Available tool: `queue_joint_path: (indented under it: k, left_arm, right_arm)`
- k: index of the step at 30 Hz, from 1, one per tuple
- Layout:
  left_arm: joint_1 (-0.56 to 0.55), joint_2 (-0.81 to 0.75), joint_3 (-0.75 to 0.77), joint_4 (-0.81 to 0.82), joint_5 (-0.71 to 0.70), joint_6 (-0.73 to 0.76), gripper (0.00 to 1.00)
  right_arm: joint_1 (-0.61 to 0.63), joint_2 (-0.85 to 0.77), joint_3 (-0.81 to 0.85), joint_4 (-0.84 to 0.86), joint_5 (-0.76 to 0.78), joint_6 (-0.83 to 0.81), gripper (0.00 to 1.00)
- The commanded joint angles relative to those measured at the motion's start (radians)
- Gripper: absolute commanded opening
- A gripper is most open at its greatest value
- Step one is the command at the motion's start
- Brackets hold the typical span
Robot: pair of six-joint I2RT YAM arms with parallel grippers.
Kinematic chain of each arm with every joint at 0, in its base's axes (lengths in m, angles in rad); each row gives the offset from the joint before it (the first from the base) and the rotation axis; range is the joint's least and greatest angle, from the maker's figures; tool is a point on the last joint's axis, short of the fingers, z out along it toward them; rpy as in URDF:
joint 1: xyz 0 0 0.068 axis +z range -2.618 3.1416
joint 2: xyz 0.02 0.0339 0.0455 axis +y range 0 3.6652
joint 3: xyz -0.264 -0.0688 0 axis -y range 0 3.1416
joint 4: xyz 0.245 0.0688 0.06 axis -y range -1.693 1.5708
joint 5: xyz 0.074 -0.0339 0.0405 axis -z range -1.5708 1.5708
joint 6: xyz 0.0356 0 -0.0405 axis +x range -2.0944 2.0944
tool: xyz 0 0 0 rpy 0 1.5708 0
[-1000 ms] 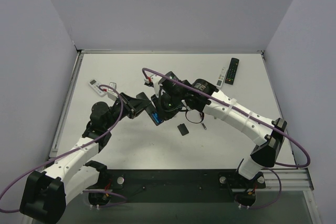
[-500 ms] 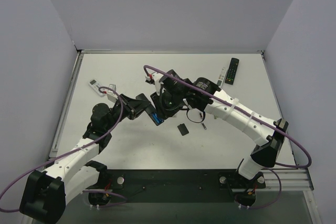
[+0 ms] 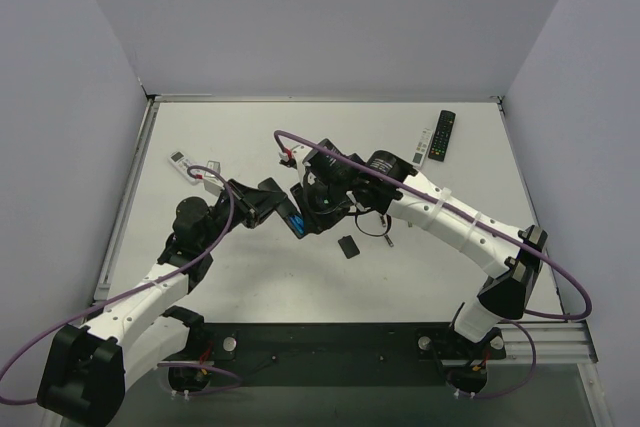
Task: Load the batteries into the remote control
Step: Load the battery into the remote control.
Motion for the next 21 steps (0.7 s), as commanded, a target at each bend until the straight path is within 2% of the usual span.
queue_joint_path:
  k: [1,21]
  left_arm:
    - [-0.003,-0.011,0.007,0.068,-0.008,-0.015,0.0]
    - [-0.006,-0.011,0.01,0.102,-0.005,-0.041,0.0]
  right_arm:
    - [-0.004,-0.023,-0.001,-0.032,-0.009,0.014,0.16]
    - [-0.01,0.009,0.011,-0.03,-0.021,0.011,0.02]
